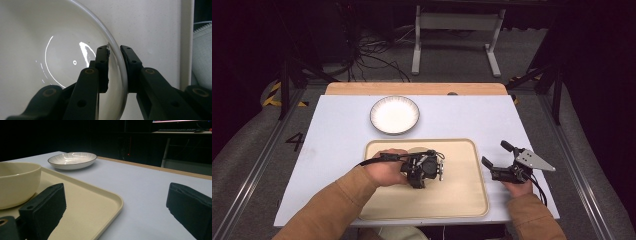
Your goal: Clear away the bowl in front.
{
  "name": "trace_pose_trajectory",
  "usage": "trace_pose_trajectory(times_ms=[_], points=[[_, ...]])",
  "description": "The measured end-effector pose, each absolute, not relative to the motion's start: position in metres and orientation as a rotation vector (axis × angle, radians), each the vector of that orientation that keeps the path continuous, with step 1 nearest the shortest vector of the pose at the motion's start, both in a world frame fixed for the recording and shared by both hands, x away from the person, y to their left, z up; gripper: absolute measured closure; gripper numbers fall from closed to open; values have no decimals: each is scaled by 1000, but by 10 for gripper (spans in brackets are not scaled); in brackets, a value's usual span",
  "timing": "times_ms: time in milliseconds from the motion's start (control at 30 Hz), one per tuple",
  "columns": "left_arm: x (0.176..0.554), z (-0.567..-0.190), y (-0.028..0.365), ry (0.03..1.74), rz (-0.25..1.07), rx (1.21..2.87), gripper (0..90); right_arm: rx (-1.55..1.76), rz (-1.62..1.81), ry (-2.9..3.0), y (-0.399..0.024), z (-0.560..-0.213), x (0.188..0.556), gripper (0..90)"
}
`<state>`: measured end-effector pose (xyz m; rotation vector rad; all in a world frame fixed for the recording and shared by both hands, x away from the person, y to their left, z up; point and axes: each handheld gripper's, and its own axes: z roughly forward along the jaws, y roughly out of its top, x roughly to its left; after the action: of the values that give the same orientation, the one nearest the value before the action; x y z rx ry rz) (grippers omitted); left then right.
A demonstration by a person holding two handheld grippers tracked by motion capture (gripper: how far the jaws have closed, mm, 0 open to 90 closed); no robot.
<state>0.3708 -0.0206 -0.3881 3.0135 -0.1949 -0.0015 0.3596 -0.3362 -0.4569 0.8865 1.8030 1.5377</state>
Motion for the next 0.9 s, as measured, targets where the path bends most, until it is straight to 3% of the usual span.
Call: trace_pose_trajectory(times_ms=[67,233,300,467,900], points=[[370,-389,-22,-200,-8,3032,699,885,1537,1804,-336,-457,360,31],[373,-387,-20,-163,-35,3014,647,886,1537,1803,-336,-457,360,30],[375,-386,-19,-132,-99,2985,562,886,1538,1803,-336,-457,360,31],[374,-385,-18,-109,-120,2953,371,886,1538,1807,-336,-457,360,31],[370,-375,-5,-21,-45,2864,3,884,1535,1818,-336,-457,361,31]])
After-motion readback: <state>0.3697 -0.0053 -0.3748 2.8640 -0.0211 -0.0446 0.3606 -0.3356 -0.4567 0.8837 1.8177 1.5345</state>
